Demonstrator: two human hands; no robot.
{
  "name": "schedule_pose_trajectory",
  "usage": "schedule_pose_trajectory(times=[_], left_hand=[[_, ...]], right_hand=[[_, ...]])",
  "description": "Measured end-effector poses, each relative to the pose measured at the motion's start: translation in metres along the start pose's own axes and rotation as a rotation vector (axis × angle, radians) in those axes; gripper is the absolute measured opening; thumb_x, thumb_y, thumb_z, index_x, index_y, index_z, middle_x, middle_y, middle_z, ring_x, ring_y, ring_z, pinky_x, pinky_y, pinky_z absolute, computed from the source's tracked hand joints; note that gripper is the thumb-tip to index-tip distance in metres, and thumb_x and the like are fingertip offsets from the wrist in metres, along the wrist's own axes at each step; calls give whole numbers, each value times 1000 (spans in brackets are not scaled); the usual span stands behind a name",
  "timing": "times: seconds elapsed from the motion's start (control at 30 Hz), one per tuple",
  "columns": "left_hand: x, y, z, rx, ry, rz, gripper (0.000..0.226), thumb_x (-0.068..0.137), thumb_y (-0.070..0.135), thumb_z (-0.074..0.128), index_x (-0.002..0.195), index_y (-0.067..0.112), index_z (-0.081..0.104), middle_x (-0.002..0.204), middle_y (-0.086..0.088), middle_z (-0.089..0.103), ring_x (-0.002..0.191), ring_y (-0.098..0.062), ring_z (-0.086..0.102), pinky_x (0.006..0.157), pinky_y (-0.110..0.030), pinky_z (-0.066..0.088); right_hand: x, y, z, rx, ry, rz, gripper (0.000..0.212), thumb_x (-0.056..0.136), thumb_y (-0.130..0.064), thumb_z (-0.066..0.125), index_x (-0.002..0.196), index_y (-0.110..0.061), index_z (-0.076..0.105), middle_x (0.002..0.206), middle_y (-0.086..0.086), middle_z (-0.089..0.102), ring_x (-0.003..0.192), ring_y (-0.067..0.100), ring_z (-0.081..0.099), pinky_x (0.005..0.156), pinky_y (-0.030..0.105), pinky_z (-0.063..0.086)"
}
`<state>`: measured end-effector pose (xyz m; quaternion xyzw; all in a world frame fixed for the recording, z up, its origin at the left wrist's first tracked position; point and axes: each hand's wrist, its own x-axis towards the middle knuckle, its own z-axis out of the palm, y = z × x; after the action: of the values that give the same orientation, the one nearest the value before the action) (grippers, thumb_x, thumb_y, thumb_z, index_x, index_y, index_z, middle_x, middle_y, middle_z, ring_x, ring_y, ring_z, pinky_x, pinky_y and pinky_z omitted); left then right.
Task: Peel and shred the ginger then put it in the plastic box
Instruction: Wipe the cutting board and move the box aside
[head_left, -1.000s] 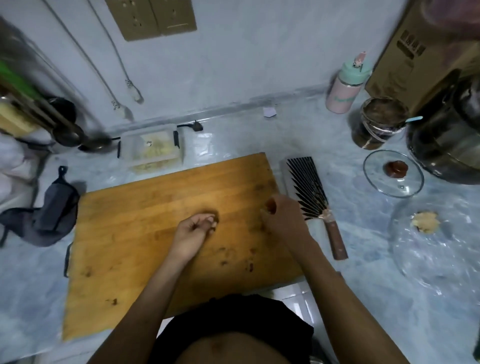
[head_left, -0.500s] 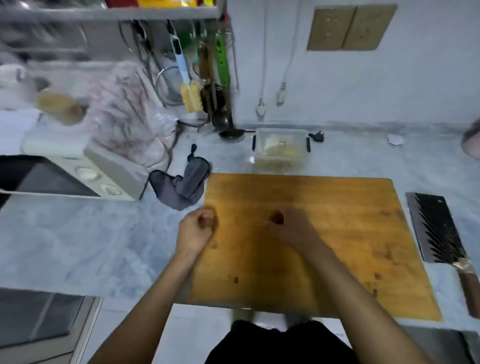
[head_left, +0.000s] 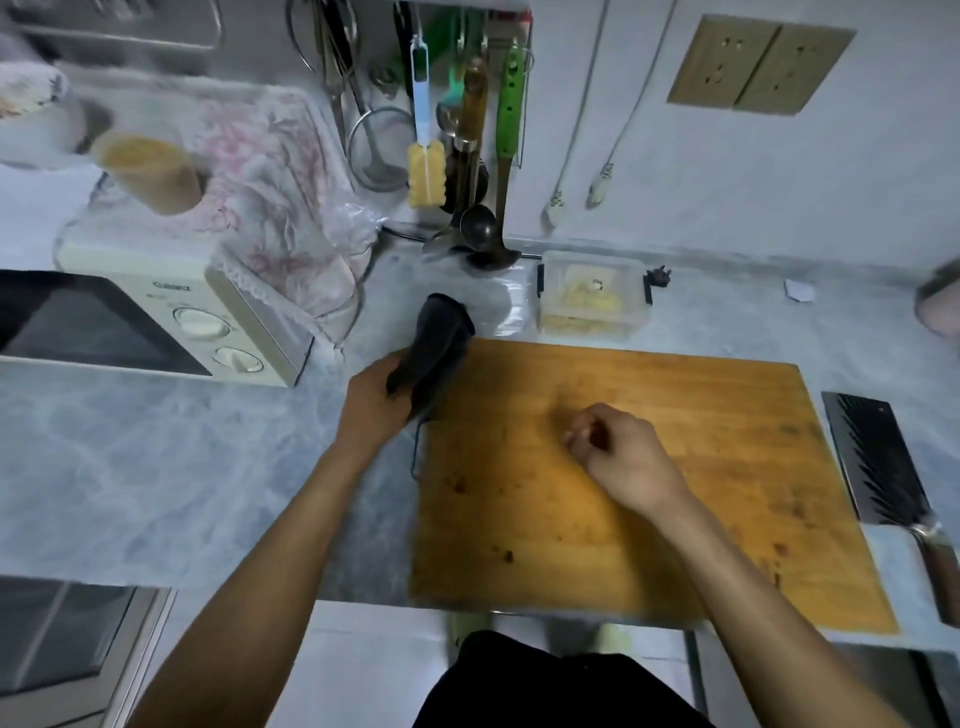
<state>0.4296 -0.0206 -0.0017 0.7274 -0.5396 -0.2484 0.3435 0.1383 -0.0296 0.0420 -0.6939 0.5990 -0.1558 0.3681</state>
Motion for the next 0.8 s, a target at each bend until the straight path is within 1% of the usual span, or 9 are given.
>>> schedule_pose_trajectory(times=[0.13,0.2,0.27,0.33,0.43,0.57,0.7,0.77,0.8], left_hand=[[-51,16,-9,-191,-319,-29,28,84,38,59,104,19,67,87,2,69,76,1,63,67,-19,47],[-67,17,4,-43,-534,-17,16,89,32,70,103,26,65,89,17,64,79,17,57,69,-6,41],[-81,11,17,-141,-610,-131,30,91,17,69,120,25,63,107,17,63,95,13,56,76,-1,41],[-92,1,15,-411,-376,-308,37,94,0,60,130,7,61,122,-2,64,113,-10,59,86,-6,47],[-99,-24,5,-346,-3,-423,30,98,2,52,125,5,65,123,-4,65,115,-15,59,92,-13,45],[-111,-50,8,-146,-11,-377,30,97,13,56,125,16,67,127,-1,64,115,-18,60,104,-30,45],[-118,-52,22,46,-67,-166,34,96,14,54,129,11,64,125,-10,65,115,-27,60,100,-34,46],[-123,-55,32,118,-78,-124,41,90,15,49,128,9,64,115,-14,68,111,-35,60,97,-42,50],[-125,-59,37,127,-74,-117,43,88,14,49,127,8,64,114,-14,68,113,-38,59,99,-44,49]], right_hand=[[-16,3,19,-98,74,-280,62,89,-38,70,143,-16,46,133,4,50,117,15,53,92,25,48],[-23,3,39,-205,-41,-401,84,87,-53,66,156,-22,28,153,8,31,137,22,38,103,29,42],[-31,7,67,-347,-178,-416,92,84,-70,56,159,-30,18,162,13,14,149,33,18,117,43,32],[-37,9,97,-443,-261,-370,97,79,-82,44,159,-36,13,164,11,6,151,38,7,119,56,22],[-37,5,133,-547,-281,-288,88,82,-80,39,157,-40,17,165,10,8,149,43,7,119,63,11],[-40,12,154,-603,-271,-531,65,86,-62,40,138,-26,57,148,16,45,132,48,44,106,66,36],[0,45,119,-707,-494,-1048,52,91,-52,45,134,-27,61,150,12,47,133,40,46,111,57,32],[53,44,96,-804,-394,-974,56,93,-54,41,143,-31,52,155,12,38,138,40,38,114,57,24],[79,39,89,-838,-300,-773,57,96,-55,37,148,-33,44,160,11,31,144,41,29,117,57,17]])
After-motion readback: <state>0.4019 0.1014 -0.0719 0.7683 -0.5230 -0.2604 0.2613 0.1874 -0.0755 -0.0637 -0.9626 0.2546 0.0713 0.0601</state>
